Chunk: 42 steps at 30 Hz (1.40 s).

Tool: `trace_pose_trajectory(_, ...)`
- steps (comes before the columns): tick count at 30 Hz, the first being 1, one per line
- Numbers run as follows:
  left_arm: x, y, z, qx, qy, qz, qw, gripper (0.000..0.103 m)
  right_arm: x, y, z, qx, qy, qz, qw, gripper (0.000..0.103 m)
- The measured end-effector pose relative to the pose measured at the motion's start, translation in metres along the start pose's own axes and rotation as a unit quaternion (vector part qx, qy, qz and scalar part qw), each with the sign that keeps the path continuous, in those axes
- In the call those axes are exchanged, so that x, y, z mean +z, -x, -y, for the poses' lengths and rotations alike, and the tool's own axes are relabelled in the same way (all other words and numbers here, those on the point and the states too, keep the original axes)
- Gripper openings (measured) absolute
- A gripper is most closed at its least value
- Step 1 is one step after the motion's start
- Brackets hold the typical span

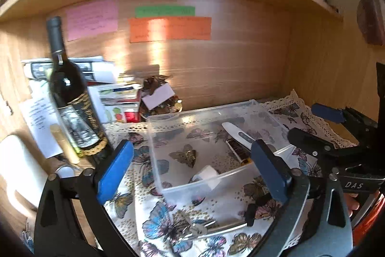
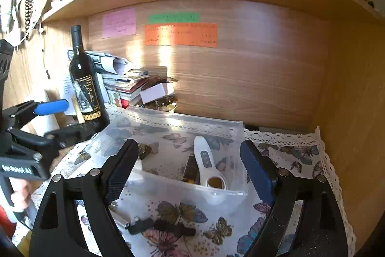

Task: Organize rigid objects
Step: 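Withdraw both open tools from the box, then grasp the keys on a ring with the left tool while the right tool grasps a black clip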

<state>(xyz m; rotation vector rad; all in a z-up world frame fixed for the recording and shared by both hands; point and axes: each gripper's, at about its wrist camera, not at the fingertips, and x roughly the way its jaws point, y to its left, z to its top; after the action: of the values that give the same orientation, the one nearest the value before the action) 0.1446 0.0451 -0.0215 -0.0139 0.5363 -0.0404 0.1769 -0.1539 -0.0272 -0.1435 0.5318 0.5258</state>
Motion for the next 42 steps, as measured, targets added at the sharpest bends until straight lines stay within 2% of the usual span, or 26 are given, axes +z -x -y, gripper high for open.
trace_pose_trajectory(4, -0.014, 0.01, -0.004, 0.013, -0.007, -0.003, 0.9999, 0.1, -0.01, 0.005, -0.003, 0.001, 0.001, -0.003, 1.0, 0.09)
trace_pose_trajectory(9, -0.041, 0.008, -0.009, 0.008, 0.004, -0.039, 0.9992, 0.1, -0.03, 0.004, -0.002, 0.007, -0.004, -0.027, 1.0, 0.09)
trace_pose_trajectory(15, -0.076, -0.005, -0.009, 0.023, -0.008, -0.079, 0.9966, 0.099, -0.058, -0.006, 0.007, 0.001, -0.014, -0.071, 0.997, 0.09)
trace_pose_trajectory(16, -0.08, -0.008, -0.01, 0.019, -0.009, -0.085, 0.9962, 0.096, -0.063, -0.008, 0.009, 0.001, -0.017, -0.08, 0.997, 0.09)
trace_pose_trajectory(18, -0.088, -0.013, -0.006, 0.019, -0.02, -0.101, 0.9945, 0.072, -0.07, -0.011, 0.012, 0.002, -0.024, -0.093, 0.995, 0.09)
trace_pose_trajectory(20, -0.093, -0.02, -0.003, 0.01, -0.029, -0.119, 0.9925, 0.064, -0.078, -0.013, 0.016, 0.005, -0.03, -0.106, 0.994, 0.09)
trace_pose_trajectory(28, -0.099, -0.045, 0.004, -0.027, -0.021, -0.164, 0.9859, 0.059, -0.094, -0.022, 0.018, 0.015, -0.032, -0.141, 0.989, 0.089)
trace_pose_trajectory(30, -0.1, -0.051, 0.004, -0.037, -0.022, -0.176, 0.9835, 0.05, -0.095, -0.025, 0.016, 0.021, -0.031, -0.149, 0.988, 0.085)
trace_pose_trajectory(32, -0.101, -0.054, 0.003, -0.047, -0.02, -0.178, 0.9826, 0.048, -0.095, -0.03, 0.014, 0.031, -0.029, -0.158, 0.987, 0.078)
trace_pose_trajectory(34, -0.101, -0.056, 0.0, -0.061, -0.013, -0.182, 0.9814, 0.042, -0.094, -0.033, 0.013, 0.033, -0.027, -0.163, 0.986, 0.073)
trace_pose_trajectory(36, -0.101, -0.056, -0.003, -0.069, -0.008, -0.185, 0.9803, 0.031, -0.093, -0.038, 0.011, 0.036, -0.025, -0.168, 0.985, 0.068)
trace_pose_trajectory(39, -0.101, -0.057, -0.006, -0.073, -0.005, -0.185, 0.98, 0.03, -0.092, -0.047, 0.009, 0.043, -0.024, -0.179, 0.983, 0.057)
trace_pose_trajectory(42, -0.101, -0.056, -0.01, -0.072, 0.002, -0.183, 0.9804, 0.029, -0.094, -0.056, 0.006, 0.045, -0.025, -0.193, 0.98, 0.042)
